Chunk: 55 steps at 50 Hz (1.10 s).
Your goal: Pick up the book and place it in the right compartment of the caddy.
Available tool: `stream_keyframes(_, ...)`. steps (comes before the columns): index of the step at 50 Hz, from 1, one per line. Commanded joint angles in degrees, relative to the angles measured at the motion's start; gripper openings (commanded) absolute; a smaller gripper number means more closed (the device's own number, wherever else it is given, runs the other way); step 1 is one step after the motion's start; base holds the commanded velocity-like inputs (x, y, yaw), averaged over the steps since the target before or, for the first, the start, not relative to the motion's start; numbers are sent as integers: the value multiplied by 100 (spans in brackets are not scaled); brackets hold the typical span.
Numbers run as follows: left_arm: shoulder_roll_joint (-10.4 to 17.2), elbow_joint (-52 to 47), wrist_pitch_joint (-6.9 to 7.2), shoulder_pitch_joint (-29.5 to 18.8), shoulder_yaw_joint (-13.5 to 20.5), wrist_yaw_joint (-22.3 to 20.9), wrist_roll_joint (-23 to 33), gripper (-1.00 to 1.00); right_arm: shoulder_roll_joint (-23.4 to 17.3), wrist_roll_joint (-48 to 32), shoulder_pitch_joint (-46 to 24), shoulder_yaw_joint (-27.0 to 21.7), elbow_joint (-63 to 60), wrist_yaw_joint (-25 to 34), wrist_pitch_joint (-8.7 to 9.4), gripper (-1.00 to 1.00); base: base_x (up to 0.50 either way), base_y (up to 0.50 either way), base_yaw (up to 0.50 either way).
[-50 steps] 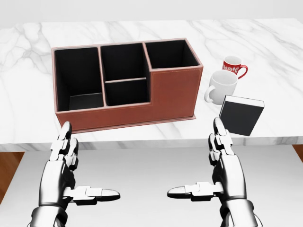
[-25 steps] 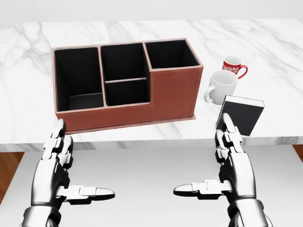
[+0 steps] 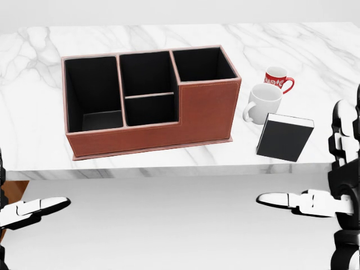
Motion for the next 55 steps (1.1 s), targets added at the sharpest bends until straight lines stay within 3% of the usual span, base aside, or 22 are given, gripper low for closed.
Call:
stream_keyframes(1,44,-56,0,-20,213,180,-199,100,-17,131,1,-240,-328,38,0,100,0,0,0)
stream_keyframes(55,-10,-248,0,36,129,146,-138,100,26,47,104,-201,-458,198,0,100,23,0,0)
